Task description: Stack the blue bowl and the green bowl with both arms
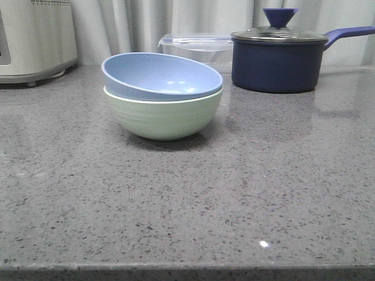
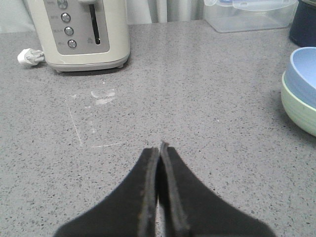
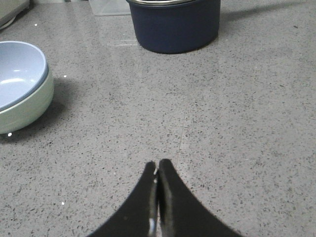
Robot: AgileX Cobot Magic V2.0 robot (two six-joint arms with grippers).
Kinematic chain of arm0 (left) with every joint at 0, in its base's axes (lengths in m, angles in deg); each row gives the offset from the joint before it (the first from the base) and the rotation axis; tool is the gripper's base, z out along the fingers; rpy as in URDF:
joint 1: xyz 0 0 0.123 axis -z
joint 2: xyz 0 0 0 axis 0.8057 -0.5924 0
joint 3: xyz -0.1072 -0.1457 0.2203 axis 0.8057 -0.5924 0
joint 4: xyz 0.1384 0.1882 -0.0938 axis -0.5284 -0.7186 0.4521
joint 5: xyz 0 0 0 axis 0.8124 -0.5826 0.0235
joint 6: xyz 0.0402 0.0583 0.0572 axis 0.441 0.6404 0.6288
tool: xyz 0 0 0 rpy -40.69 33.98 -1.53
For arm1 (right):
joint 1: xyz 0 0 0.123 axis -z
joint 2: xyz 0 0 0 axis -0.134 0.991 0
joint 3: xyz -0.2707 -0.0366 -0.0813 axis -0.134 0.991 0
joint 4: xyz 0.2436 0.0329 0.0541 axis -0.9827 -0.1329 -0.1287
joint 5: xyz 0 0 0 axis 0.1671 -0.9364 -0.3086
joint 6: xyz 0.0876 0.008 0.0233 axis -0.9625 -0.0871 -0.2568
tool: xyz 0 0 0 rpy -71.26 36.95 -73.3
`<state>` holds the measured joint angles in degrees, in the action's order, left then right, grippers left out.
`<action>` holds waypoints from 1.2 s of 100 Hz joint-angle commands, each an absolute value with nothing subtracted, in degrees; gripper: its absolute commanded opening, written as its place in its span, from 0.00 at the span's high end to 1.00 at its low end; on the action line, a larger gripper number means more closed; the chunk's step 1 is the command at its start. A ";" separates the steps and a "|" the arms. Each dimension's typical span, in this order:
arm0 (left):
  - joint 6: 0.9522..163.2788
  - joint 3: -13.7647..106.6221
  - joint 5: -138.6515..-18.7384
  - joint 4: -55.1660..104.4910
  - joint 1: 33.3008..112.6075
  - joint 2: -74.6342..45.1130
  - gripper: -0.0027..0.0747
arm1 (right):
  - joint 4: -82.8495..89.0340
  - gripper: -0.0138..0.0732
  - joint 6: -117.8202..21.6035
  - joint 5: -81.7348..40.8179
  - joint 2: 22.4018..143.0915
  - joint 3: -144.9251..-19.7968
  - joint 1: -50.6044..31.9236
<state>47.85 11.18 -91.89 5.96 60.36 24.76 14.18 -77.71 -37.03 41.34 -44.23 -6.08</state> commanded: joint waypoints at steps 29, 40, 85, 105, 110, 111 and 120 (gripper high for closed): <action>47.99 12.77 -87.41 6.17 60.25 24.34 0.99 | 14.54 0.93 -77.12 -33.10 41.68 -45.57 -5.72; 47.99 12.77 -87.41 6.17 60.25 24.34 0.99 | 14.54 0.93 -77.12 -33.10 41.68 -45.57 -5.72; 47.99 12.77 -87.41 6.17 60.25 24.34 0.99 | 14.54 0.93 -77.12 -33.10 41.68 -45.57 -5.72; 47.99 12.77 -87.41 6.17 60.25 24.55 0.99 | 14.54 0.93 -77.12 -33.10 41.68 -45.57 -5.72; 47.99 12.53 -87.41 6.17 59.85 25.53 0.99 | 14.54 0.93 -77.12 -33.10 41.68 -45.57 -5.72; 47.99 12.52 -87.30 6.17 59.69 25.73 0.99 | 14.54 0.93 -77.12 -33.10 41.68 -45.57 -5.72; 47.99 10.55 -86.55 6.17 58.93 28.42 0.99 | 14.54 0.93 -77.12 -33.10 41.68 -45.57 -5.72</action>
